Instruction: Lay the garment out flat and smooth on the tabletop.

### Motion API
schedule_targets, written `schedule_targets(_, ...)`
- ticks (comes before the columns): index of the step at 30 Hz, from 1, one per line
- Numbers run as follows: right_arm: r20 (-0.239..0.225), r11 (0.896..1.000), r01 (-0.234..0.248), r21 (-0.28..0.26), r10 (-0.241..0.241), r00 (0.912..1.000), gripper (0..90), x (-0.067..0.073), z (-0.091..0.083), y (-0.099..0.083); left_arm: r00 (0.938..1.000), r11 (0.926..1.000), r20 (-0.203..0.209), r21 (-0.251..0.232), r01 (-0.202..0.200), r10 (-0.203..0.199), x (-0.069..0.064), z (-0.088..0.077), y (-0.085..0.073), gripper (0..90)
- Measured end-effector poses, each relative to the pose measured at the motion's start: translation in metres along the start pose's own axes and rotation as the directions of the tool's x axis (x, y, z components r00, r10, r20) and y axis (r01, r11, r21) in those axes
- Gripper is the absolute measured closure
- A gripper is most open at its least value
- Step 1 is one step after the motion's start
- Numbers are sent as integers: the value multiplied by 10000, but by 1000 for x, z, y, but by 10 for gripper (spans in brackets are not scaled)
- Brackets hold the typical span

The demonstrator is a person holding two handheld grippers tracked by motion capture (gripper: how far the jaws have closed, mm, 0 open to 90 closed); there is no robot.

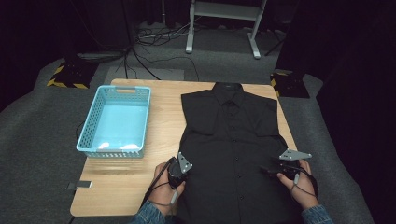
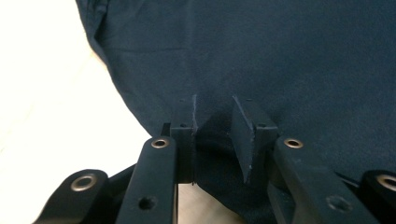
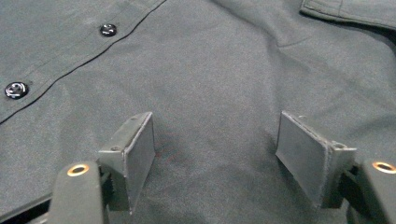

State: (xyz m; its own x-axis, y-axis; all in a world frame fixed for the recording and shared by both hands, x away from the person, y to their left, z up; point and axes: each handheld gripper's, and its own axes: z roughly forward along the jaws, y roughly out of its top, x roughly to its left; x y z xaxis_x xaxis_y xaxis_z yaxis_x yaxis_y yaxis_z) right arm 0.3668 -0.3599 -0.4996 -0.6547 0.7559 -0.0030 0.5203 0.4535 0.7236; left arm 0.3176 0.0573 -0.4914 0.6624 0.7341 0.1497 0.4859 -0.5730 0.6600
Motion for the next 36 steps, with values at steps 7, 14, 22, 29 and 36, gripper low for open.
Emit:
schedule_targets(7, 6, 10000, -13, 38, 13, 10000, 288, 4, -4, -3, 9988, 9992, 311, -171, 373, -368, -4, -5, -6, 709)
schedule_targets(14, 129, 9999, -169, -4, 169, 9998, 370, 9, -6, -4, 9970, 9981, 615, -365, 503, -480, -3, -4, -10, 733)
schedule_targets(22, -309, 9998, 183, 82, -180, 9994, 762, 27, -16, -9, 9986, 9993, 483, -289, 223, -209, -27, -17, -18, 883)
schedule_targets(29, -367, 9986, 243, 469, -226, 9991, 808, 45, -33, -19, 9960, 9997, 889, -188, 129, -111, -45, -34, -30, 882)
schedule_targets(36, -795, 9937, -358, 1065, 444, 9958, 666, 50, -44, -23, 9894, 9979, 1354, -303, 573, -527, -38, -39, -29, 652)
